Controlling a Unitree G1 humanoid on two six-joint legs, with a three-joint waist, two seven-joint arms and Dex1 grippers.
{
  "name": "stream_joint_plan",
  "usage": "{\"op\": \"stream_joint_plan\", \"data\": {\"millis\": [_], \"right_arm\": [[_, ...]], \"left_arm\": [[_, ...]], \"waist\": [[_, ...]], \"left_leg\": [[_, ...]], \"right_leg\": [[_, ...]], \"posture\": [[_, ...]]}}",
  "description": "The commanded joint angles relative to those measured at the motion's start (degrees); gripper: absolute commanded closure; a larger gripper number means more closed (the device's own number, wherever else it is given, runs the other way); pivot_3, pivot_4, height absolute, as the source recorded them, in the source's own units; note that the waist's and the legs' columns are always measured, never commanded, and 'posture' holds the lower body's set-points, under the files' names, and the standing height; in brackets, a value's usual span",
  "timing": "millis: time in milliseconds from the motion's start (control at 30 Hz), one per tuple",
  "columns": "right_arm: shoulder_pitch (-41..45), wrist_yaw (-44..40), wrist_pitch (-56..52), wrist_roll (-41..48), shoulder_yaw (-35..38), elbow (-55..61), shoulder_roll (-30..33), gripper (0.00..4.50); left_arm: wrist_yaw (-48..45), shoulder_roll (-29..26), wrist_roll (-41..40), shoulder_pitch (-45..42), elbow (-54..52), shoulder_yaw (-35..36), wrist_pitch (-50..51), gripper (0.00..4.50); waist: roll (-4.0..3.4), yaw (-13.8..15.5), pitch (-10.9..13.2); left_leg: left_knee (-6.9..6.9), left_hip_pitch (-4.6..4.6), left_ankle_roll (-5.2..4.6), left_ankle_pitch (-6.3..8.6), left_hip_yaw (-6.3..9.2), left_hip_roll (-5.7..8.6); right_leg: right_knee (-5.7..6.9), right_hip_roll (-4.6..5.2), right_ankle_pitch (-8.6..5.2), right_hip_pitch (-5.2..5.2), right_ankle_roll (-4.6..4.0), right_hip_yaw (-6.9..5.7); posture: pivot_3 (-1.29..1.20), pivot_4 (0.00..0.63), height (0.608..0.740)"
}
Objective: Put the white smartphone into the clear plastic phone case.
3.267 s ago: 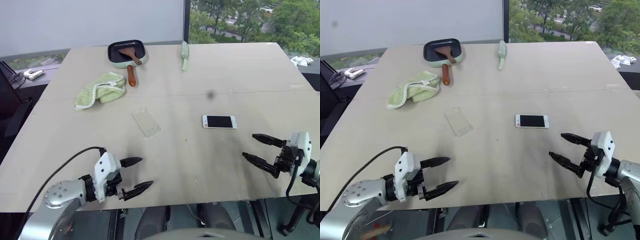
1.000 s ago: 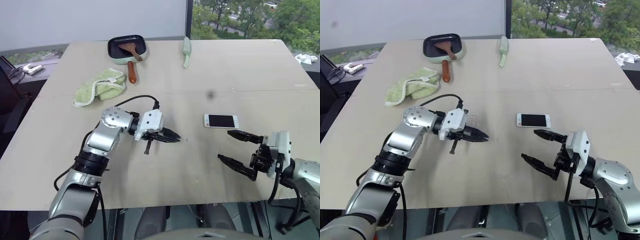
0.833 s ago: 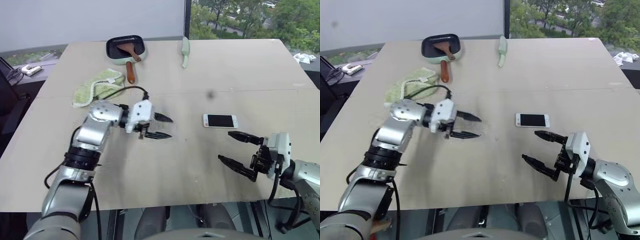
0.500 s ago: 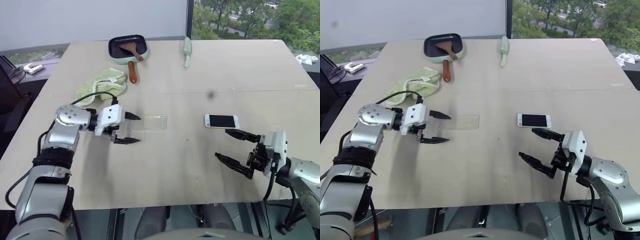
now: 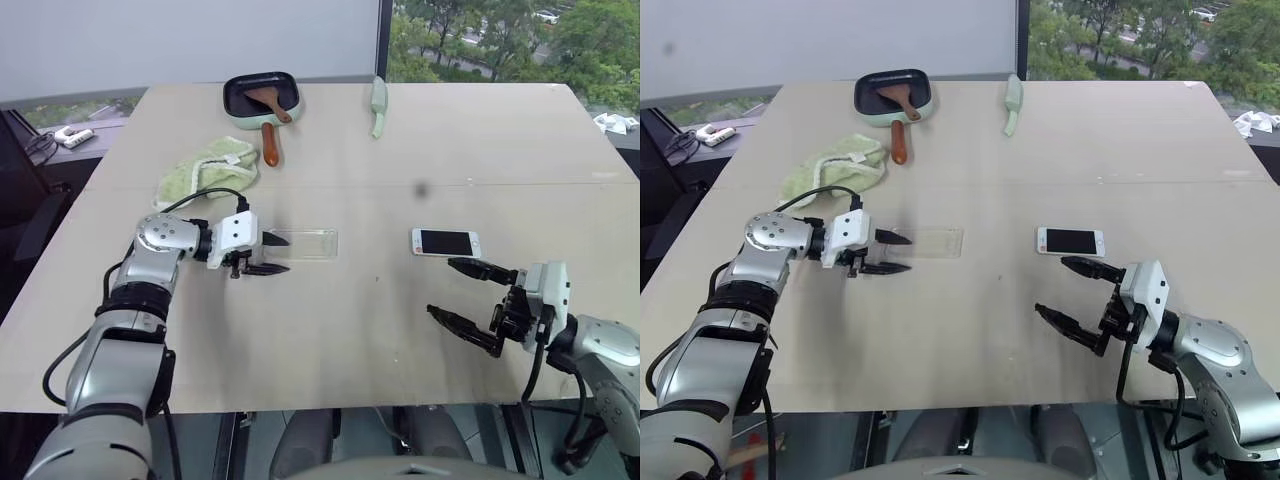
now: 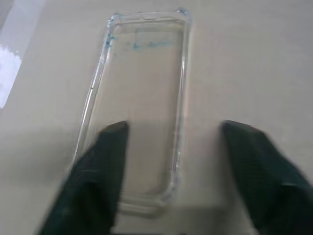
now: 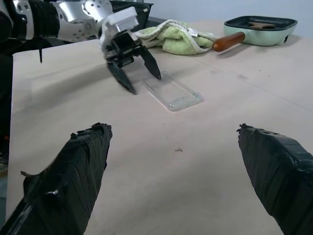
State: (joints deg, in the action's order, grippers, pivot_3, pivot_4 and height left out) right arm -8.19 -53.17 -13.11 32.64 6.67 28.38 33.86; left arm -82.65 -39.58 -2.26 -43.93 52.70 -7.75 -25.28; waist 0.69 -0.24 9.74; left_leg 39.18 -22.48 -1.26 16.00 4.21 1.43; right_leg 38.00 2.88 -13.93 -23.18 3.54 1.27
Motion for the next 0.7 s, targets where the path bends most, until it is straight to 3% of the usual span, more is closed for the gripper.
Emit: {"op": "stream_joint_plan", "data": {"millis": [33, 400, 567, 667, 700], "right_arm": [[0.0, 0.7, 0.9, 0.3, 0.1, 2.3, -0.3, 0.0], [-0.6, 1.6, 1.3, -0.2, -0.4, 3.0, -0.7, 0.0], [-1.3, 2.4, 1.4, -0.2, 0.0, 3.4, -0.8, 0.0], [-1.9, 2.6, 1.5, -0.2, 0.1, 3.6, -0.8, 0.0], [-2.0, 2.7, 1.6, -0.2, 0.1, 3.6, -0.8, 0.0]], "left_arm": [[1.1, 0.6, 0.0, -2.2, 2.1, 0.9, 3.3, 1.95], [2.5, 2.3, 1.2, -2.6, 5.6, 0.9, 5.7, 1.95], [0.3, 4.4, -4.9, -1.8, 1.3, 5.4, 5.2, 1.95], [-1.6, 4.6, -8.3, 1.1, -5.2, 6.7, 7.9, 1.24], [-1.3, 4.6, -8.8, 1.9, -6.9, 7.1, 8.4, 0.78]], "waist": [[0.0, 0.0, 0.0], [-0.01, 0.1, 0.0], [0.01, 0.3, 0.0], [0.02, -0.4, 0.0], [0.02, -0.5, 0.0]], "left_leg": [[0.02, 0.0, 0.0, 0.0, 0.05, 0.01], [0.01, 0.38, -0.01, 0.0, 0.16, 0.04], [0.01, 0.49, -0.01, 0.01, 0.19, 0.01], [0.01, 0.45, 0.0, 0.01, 0.15, 0.0], [-0.01, 0.41, 0.0, 0.01, 0.15, -0.02]], "right_leg": [[0.0, 0.0, 0.0, 0.02, 0.0, -0.04], [-0.03, 0.02, -0.01, 0.47, 0.0, -0.15], [-0.03, 0.04, -0.01, 0.6, 0.01, -0.16], [-0.04, 0.05, -0.01, 0.54, 0.01, -0.11], [-0.05, 0.06, -0.01, 0.48, 0.0, -0.11]], "posture": [[0.0, 0.15, 0.74], [0.0, 0.15, 0.74], [0.0, 0.15, 0.74], [0.0, 0.15, 0.74], [0.0, 0.15, 0.74]]}}
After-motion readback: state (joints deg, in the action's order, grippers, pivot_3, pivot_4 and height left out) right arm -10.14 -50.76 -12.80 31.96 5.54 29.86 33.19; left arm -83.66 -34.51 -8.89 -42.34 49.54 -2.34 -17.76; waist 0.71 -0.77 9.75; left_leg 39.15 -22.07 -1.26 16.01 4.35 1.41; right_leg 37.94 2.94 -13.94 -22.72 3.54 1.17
